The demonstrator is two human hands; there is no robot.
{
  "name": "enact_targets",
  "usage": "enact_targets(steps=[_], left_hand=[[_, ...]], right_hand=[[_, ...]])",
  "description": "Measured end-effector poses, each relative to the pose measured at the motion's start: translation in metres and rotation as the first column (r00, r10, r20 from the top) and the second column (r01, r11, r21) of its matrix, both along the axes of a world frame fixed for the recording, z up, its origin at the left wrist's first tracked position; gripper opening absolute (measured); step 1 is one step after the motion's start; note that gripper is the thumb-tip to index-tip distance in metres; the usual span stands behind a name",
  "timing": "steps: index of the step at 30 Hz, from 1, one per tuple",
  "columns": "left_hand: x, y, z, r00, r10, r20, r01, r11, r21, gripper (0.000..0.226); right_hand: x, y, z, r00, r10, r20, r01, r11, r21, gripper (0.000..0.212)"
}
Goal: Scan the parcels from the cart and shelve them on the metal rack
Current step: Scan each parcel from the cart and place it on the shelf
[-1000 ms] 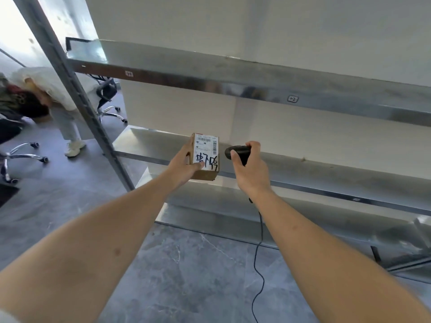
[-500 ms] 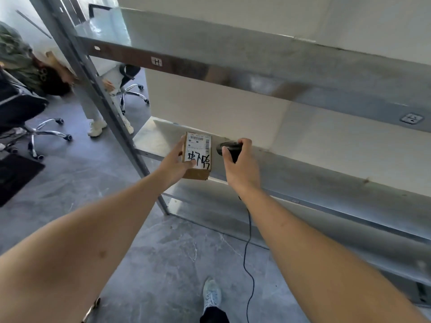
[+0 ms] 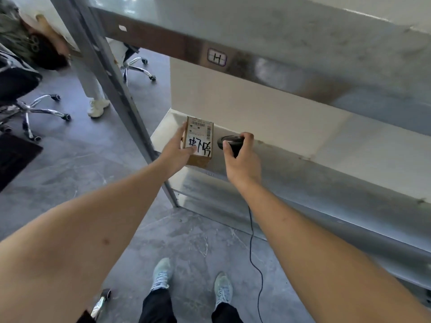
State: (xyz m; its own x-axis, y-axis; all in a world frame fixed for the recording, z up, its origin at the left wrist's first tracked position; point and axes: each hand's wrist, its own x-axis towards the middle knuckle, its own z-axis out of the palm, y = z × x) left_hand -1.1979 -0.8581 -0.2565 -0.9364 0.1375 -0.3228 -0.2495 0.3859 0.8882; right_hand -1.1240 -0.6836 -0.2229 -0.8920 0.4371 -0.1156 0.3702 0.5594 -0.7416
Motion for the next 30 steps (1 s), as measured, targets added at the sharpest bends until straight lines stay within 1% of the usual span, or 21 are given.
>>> enact_targets(steps=[7, 13, 16, 18, 20, 21, 23, 24, 25, 30], left_hand=[[-0.057, -0.031, -0.019, 0.996, -0.09, -0.026, 0.09, 0.996, -0.024, 0.078], [-0.08, -0.044, -0.031, 0.989, -0.11, -0.097, 0.103, 0.992, -0.076, 0.073], [-0.087, -0.049, -0.031, 0.991, -0.113, -0.072, 0.1, 0.982, -0.161, 0.066], [-0.083, -0.049, -0.032, 0.982, -0.146, -0.121, 0.113, 0.964, -0.241, 0.06], [-0.083, -0.047, -0.031, 0.945, -0.235, -0.228, 0.135, 0.914, -0.383, 0.052], [-0.083, -0.046, -0.031, 0.912, -0.326, -0.249, 0.169, 0.852, -0.496, 0.055], [-0.081, -0.042, -0.03, 0.841, -0.5, -0.208, 0.241, 0.69, -0.682, 0.074], [-0.081, -0.039, -0.029, 0.812, -0.55, -0.194, 0.254, 0.633, -0.731, 0.08], [-0.081, -0.037, -0.028, 0.795, -0.575, -0.192, 0.256, 0.605, -0.754, 0.081], [-0.093, -0.034, -0.029, 0.762, -0.624, -0.174, 0.298, 0.576, -0.761, 0.076]], right_hand=[[-0.044, -0.051, -0.013, 0.987, -0.158, 0.015, 0.158, 0.987, 0.006, 0.045], [-0.062, -0.066, -0.016, 0.977, -0.213, 0.007, 0.213, 0.977, 0.015, 0.045], [-0.07, -0.077, -0.017, 0.974, -0.227, 0.007, 0.227, 0.974, 0.009, 0.044], [-0.069, -0.078, -0.016, 0.975, -0.224, 0.002, 0.224, 0.975, 0.002, 0.044], [-0.069, -0.078, -0.017, 0.975, -0.222, 0.001, 0.222, 0.975, -0.002, 0.044], [-0.069, -0.079, -0.017, 0.975, -0.224, 0.002, 0.224, 0.975, -0.004, 0.043], [-0.067, -0.078, -0.017, 0.973, -0.231, 0.004, 0.231, 0.973, -0.003, 0.043], [-0.065, -0.078, -0.017, 0.972, -0.234, 0.007, 0.234, 0.972, -0.001, 0.043], [-0.064, -0.077, -0.018, 0.972, -0.237, 0.01, 0.237, 0.972, 0.002, 0.043], [-0.058, -0.069, -0.02, 0.967, -0.256, 0.021, 0.256, 0.967, 0.014, 0.042]])
